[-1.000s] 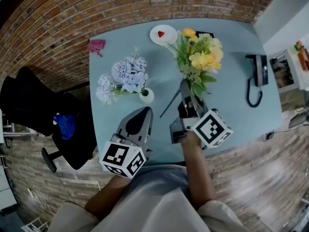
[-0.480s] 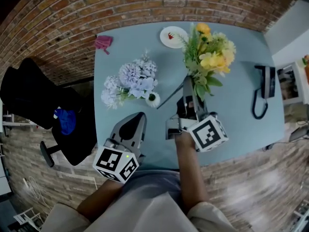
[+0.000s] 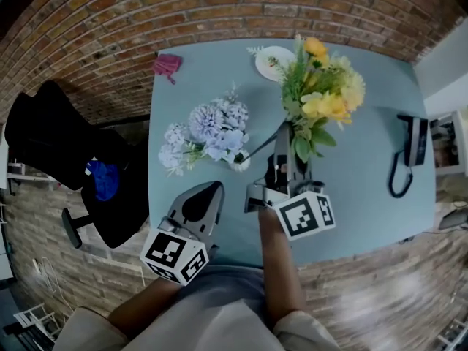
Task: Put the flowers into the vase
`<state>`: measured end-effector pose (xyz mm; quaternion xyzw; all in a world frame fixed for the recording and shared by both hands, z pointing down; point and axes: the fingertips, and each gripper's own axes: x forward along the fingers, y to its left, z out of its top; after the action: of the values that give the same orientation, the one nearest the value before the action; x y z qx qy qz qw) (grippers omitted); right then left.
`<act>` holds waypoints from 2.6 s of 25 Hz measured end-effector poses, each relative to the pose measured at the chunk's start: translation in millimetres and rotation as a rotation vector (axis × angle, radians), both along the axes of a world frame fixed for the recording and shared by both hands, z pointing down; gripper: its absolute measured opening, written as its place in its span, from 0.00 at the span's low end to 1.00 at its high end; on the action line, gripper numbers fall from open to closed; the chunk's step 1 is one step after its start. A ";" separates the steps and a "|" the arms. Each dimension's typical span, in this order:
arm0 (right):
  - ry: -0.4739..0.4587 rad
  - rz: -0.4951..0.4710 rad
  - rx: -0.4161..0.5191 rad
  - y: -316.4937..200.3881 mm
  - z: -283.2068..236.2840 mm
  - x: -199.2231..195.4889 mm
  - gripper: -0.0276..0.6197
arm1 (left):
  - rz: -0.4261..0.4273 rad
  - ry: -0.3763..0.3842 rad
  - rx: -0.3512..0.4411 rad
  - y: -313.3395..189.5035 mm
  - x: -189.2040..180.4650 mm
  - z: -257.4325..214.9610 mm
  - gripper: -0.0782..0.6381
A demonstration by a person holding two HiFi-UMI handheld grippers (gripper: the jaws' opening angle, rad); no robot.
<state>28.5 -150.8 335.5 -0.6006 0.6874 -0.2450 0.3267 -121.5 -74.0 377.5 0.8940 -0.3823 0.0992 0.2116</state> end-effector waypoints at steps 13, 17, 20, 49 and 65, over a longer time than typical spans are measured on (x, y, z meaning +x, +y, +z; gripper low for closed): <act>0.143 0.009 0.014 -4.3 17.2 -29.4 0.12 | 0.006 -0.057 -0.016 0.9 -14.4 13.0 0.13; 0.171 0.006 -0.002 -1.6 25.3 -34.9 0.12 | 0.011 -0.037 -0.033 1.7 -9.8 12.1 0.13; 0.186 0.005 -0.012 2.5 29.2 -37.5 0.12 | 0.020 -0.037 -0.032 4.0 -7.1 12.8 0.13; 0.378 -0.149 -0.123 18.7 72.9 -83.4 0.14 | 0.002 0.017 -0.085 5.3 -0.5 15.7 0.13; 0.421 -0.237 -0.165 32.8 90.8 -95.4 0.31 | -0.006 0.014 -0.080 5.8 0.2 19.1 0.13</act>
<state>-66.9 -118.0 426.3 -0.5783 0.7835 -0.2066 0.0955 -121.3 -68.1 396.6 0.8843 -0.3793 0.1075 0.2503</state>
